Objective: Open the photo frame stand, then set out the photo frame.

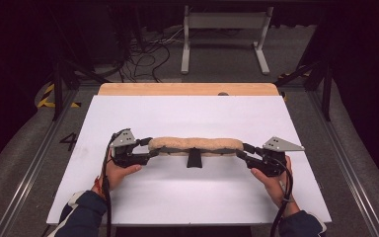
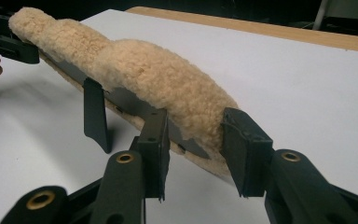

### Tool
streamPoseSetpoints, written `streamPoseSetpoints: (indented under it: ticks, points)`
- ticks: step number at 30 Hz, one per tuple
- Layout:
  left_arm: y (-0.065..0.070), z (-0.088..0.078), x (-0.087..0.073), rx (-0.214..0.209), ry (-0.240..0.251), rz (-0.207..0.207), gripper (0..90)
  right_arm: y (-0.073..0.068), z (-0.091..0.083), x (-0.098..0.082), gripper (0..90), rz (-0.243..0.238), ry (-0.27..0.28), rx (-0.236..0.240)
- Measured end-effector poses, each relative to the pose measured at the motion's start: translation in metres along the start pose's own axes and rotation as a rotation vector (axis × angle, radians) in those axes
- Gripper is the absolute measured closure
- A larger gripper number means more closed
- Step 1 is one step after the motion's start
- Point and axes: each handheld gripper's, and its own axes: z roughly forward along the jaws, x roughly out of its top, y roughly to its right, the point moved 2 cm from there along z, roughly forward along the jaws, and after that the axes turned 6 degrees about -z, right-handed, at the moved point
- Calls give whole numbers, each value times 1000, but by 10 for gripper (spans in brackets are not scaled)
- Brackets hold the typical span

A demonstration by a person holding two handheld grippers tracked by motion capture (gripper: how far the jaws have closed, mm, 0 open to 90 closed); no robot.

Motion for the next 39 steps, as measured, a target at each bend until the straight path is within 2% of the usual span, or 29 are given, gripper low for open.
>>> streamPoseSetpoints:
  ticks: [3, 4, 7, 10, 13, 16, 18, 21, 24, 28, 29, 39]
  points:
    - [1, 0, 1, 3, -3, 15, 451, -1, 0, 0, 613, -2, -2, -5]
    - [2, 0, 1, 5, -5, 7, 451, -1, 0, 0, 617, -2, -3, -6]
    - [4, 1, 2, 14, -12, 31, 454, -1, 0, 0, 629, 0, -6, -7]
    - [3, 1, 2, 11, -11, 31, 461, -1, -1, 0, 642, -2, -11, -9]
    - [1, -5, 4, 1, 12, 36, 463, 0, 0, 0, 646, 4, -10, -8]
    - [1, -8, 7, 1, 14, 23, 425, -1, -1, -1, 650, 11, -16, -11]
    - [2, -5, 8, -18, 10, 36, 424, -2, -1, -2, 651, 13, -24, -11]
    - [5, 0, 10, -21, -5, 57, 402, -1, 0, -3, 655, 29, -36, -13]
    - [7, 1, 10, -32, -11, 49, 374, -3, 0, -2, 650, 32, -49, -26]
    - [7, -3, 9, -61, -15, 37, 396, -3, 2, 0, 651, 30, -59, -44]
    - [7, -4, 9, -63, -19, 45, 396, -3, 3, 0, 655, 33, -61, -42]
    - [14, -12, 8, -44, -45, 60, 446, 1, 8, 2, 693, 51, -70, -52]
